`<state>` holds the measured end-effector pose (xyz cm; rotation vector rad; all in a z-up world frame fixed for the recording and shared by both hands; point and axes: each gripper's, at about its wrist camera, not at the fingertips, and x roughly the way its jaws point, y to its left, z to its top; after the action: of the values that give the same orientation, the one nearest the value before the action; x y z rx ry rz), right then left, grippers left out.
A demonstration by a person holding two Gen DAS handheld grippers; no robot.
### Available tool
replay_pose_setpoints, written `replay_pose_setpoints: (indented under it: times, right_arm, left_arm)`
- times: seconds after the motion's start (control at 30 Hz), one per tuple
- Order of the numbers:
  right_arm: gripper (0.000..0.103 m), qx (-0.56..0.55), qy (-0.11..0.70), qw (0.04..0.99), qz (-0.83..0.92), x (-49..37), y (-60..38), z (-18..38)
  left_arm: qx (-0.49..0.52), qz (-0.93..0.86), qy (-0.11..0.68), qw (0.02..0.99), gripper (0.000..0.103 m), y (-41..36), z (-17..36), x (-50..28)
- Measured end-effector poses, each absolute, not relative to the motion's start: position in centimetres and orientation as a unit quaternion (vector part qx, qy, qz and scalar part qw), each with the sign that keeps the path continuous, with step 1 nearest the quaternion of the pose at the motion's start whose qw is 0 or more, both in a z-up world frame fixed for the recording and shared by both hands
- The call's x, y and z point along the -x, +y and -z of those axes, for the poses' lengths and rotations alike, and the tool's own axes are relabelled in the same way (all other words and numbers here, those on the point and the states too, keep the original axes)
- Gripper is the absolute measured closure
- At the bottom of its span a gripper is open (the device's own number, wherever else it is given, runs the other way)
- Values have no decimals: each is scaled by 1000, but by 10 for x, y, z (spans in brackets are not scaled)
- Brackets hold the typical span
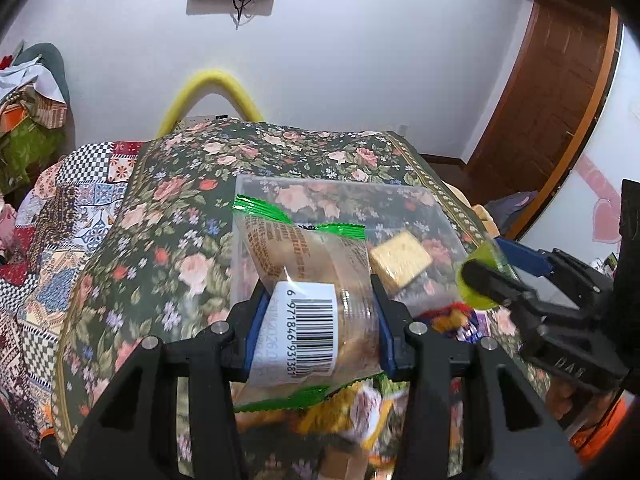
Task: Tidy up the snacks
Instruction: 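Lower the pastry bag and jelly cup into the clear box and release both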
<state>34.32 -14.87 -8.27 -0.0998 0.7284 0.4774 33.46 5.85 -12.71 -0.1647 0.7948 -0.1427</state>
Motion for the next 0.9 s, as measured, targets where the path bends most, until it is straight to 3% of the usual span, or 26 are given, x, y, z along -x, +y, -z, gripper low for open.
replay_pose_setpoints:
  times: [0.47, 0.73, 0.9]
  right_arm:
    - [49, 74, 402, 883, -232, -394, -121, 117]
    - [46, 49, 442, 865, -231, -408, -122, 133]
    - [45, 60, 424, 875, -226, -400, -125, 119]
  left_arm:
    - [57, 48, 412, 908, 58, 51, 167, -403]
    - [79, 35, 413, 907, 56, 58, 179, -403]
    - [61, 32, 408, 911, 52, 53, 172, -396]
